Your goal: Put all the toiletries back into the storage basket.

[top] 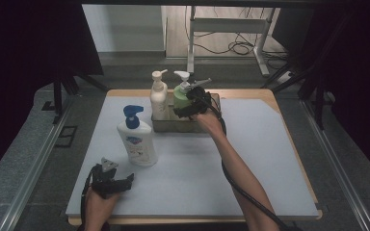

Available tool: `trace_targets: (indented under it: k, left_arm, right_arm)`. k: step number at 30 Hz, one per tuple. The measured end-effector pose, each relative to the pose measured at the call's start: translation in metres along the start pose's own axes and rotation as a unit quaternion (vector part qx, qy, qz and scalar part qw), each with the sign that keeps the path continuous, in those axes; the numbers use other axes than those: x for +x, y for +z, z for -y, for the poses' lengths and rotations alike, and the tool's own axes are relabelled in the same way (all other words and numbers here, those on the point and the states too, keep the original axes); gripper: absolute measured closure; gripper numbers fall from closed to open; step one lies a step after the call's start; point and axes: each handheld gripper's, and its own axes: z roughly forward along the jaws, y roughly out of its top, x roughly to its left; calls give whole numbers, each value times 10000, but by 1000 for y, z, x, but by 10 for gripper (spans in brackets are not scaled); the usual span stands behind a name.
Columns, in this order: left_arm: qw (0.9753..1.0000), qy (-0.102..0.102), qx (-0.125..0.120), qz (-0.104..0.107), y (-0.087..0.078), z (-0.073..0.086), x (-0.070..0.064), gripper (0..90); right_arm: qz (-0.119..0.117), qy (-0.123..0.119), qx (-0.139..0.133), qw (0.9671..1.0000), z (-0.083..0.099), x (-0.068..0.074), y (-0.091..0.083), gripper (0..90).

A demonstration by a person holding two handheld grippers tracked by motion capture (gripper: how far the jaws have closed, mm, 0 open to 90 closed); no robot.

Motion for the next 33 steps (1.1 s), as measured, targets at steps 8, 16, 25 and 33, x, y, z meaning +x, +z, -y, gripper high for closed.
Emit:
trace_targets:
  k: [8, 16, 25, 33]
  left_arm:
    - [10000, -2, 1, -1, 0, 0, 0, 120]
    - [10000, -6, -7, 1, 0, 0, 0, 120]
    - [10000, -8, -7, -3, 0, 0, 0, 120]
    - [10000, -9, -7, -2, 0, 0, 0, 120]
  right_arm:
    - [12, -36, 46, 10000, 15, -5, -12, 27]
    - [-62, 51, 119, 9999, 30, -18, -28, 136]
    - [187, 348, 159, 9991, 46, -34, -37, 462]
    - [196, 503, 166, 9984, 47, -39, -32, 787]
